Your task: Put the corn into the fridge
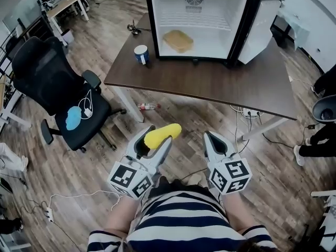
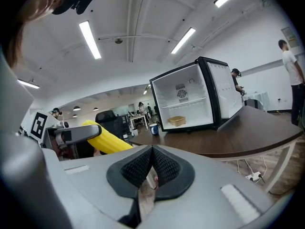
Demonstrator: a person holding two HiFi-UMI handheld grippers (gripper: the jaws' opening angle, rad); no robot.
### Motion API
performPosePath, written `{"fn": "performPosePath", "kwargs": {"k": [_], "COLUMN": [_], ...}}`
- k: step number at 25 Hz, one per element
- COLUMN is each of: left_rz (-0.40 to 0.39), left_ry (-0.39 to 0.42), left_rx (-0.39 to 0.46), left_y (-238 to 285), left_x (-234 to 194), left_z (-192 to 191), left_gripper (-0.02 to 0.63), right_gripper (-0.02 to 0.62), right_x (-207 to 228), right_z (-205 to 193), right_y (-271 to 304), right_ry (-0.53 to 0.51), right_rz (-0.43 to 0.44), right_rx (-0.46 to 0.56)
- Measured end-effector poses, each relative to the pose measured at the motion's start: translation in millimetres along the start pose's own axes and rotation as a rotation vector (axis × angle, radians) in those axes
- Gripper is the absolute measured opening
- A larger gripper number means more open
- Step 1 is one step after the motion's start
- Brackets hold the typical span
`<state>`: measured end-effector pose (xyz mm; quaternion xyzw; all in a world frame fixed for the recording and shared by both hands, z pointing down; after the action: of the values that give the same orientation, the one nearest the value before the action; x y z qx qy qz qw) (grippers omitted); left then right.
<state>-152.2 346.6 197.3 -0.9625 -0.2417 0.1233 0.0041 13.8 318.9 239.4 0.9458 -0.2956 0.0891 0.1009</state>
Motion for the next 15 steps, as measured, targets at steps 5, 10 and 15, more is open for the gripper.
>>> {"fn": "performPosePath", "kwargs": {"k": [5,10,15], "left_rz": [0.022,0.031,0.067], "left_ry": [0.004,0.02,0.026], "left_rx": [0.018,0.028,0.033], "left_y": [28.9,55.7,77.7], "left_x": [11.1,22.1,32.6], "left_z": [-3.5,-7.9,-13.1], "left_gripper": [0.0,0.0,0.0], "right_gripper": [-0.009,-0.009,-0.009], "right_x": [29.4,59.3,86.4], "right_z": [6.7,9.3,11.4], "right_y": [1.7,4.7,9.8], "right_ry": [-0.007,0.001,0.001], "right_rz": [0.025,0.039,0.062], "right_rx": [-0.006,-0.01,-0.009]}}
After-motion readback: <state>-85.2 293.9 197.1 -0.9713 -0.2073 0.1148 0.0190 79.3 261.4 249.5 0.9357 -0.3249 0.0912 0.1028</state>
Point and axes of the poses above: the fingertips, and each gripper's own axes: y forward along the fingers, x to its right, z out of its top, the point moved 3 cm from there along -y, backward along the fingers, and after that the axes turned 8 degrees about x, right-handed, at the moved point
